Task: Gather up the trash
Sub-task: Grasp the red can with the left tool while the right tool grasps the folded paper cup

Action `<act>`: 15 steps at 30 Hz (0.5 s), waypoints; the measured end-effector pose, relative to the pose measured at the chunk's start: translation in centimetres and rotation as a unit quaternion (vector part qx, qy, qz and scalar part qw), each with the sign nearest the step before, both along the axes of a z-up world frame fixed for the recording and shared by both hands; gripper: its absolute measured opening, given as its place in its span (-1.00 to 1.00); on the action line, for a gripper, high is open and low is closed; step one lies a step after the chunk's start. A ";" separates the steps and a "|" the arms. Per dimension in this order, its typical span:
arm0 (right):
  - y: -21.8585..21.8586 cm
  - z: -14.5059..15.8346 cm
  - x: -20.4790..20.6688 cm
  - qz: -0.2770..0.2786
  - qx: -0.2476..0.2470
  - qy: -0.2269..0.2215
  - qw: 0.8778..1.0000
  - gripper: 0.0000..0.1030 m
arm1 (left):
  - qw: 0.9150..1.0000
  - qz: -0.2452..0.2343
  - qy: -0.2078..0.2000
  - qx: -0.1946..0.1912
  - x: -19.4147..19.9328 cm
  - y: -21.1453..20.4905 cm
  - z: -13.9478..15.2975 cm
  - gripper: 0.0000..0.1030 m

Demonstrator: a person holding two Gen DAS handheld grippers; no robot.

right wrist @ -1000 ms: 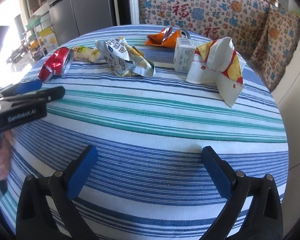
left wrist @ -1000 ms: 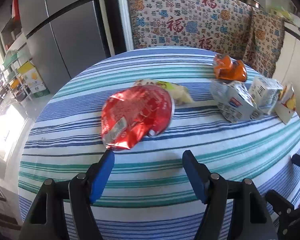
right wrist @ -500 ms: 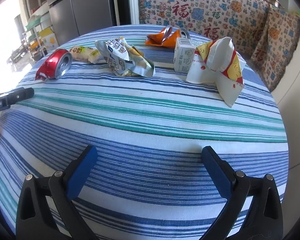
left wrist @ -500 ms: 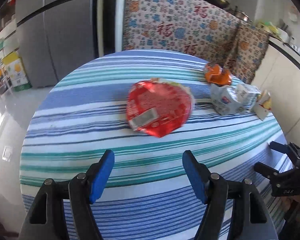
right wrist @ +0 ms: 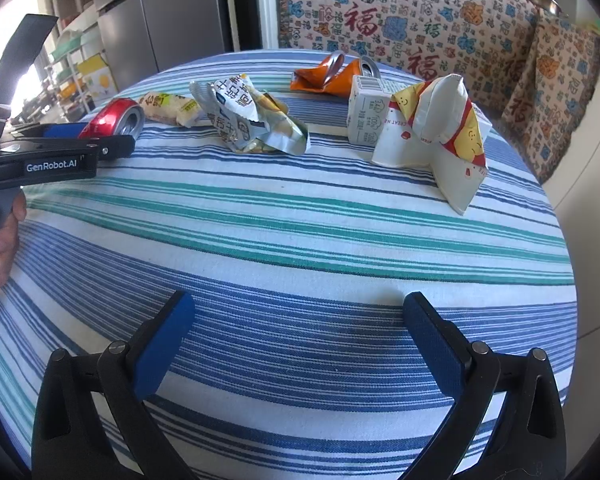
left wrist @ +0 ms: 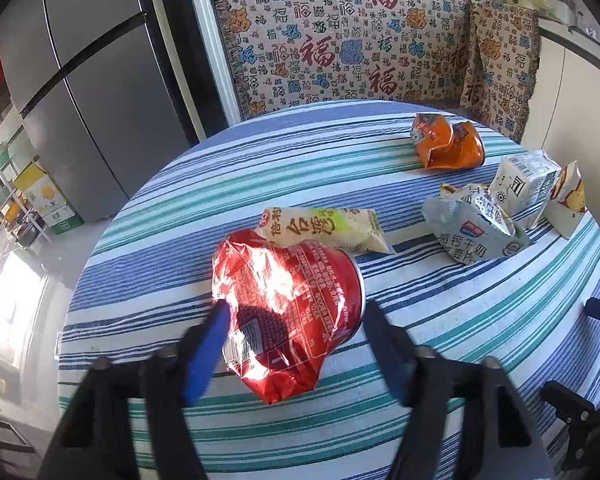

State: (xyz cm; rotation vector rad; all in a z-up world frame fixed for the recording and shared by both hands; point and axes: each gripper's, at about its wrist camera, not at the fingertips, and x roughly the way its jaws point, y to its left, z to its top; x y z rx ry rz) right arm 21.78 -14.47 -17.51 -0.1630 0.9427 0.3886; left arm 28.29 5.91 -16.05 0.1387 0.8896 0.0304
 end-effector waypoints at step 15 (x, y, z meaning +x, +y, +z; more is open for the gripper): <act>0.0 -0.1 0.1 0.000 0.001 0.000 1.000 0.99 | 0.995 -0.027 -0.040 -0.090 -6.9 1.6 2.8 -0.31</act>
